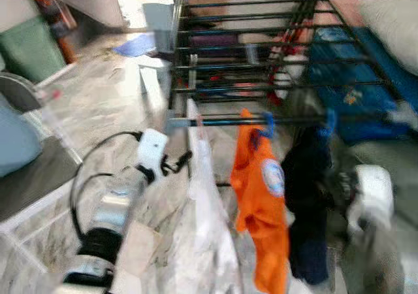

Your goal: Hang hanger

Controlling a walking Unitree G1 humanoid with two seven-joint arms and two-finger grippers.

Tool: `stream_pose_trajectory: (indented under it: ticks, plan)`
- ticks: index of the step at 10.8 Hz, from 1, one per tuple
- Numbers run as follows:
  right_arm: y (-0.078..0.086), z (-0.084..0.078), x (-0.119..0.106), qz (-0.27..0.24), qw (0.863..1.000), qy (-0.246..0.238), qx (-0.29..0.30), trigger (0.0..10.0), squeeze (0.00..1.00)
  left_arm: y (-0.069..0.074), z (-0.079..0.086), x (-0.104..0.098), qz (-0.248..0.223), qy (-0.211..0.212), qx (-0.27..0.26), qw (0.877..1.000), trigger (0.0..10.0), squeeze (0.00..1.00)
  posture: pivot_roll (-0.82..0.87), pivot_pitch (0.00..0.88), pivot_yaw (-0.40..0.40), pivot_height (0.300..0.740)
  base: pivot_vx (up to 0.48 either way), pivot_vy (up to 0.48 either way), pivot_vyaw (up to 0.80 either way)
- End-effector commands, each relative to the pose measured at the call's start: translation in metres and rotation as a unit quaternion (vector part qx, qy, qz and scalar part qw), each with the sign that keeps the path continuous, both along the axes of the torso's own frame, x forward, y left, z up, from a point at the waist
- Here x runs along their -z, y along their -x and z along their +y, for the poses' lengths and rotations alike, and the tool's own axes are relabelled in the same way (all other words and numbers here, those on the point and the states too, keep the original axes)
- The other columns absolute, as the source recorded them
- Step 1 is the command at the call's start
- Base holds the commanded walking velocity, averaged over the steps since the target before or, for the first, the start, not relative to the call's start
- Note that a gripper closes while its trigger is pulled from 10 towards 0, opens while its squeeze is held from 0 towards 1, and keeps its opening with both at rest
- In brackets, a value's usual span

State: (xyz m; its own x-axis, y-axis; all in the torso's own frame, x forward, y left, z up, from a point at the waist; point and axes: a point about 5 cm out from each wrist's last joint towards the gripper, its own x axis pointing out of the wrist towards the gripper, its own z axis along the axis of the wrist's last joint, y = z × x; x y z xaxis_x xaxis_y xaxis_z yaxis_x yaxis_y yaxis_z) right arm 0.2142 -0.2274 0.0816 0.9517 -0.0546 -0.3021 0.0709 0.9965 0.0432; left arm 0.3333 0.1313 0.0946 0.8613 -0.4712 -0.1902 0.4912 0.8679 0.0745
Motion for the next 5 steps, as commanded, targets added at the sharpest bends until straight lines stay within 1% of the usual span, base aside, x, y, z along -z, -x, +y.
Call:
stream_pose_trajectory:
  ticks: [1,4,5]
  plan:
    - [-0.0011,0.0057,-0.0158,-0.032,0.999,0.021,0.01,10.0,1.0,0.0004,-0.0102,0.0001,-0.004,-0.002,0.012,1.0,10.0,0.0,0.0,0.0,0.004,0.74,-0.277,0.0,0.0]
    - [-0.0019,0.0067,-0.0154,-0.029,0.999,0.022,0.01,10.0,1.0,0.0004,-0.0107,-0.0009,-0.008,-0.003,0.012,1.0,10.0,0.0,0.0,0.0,0.003,0.74,-0.32,0.0,0.0]
    - [0.0018,0.0087,-0.0181,-0.028,0.999,0.023,0.017,10.0,1.0,0.0006,-0.0111,-0.0009,-0.008,-0.003,0.011,1.0,10.0,0.0,0.0,0.0,0.001,0.74,-0.319,0.0,0.0]
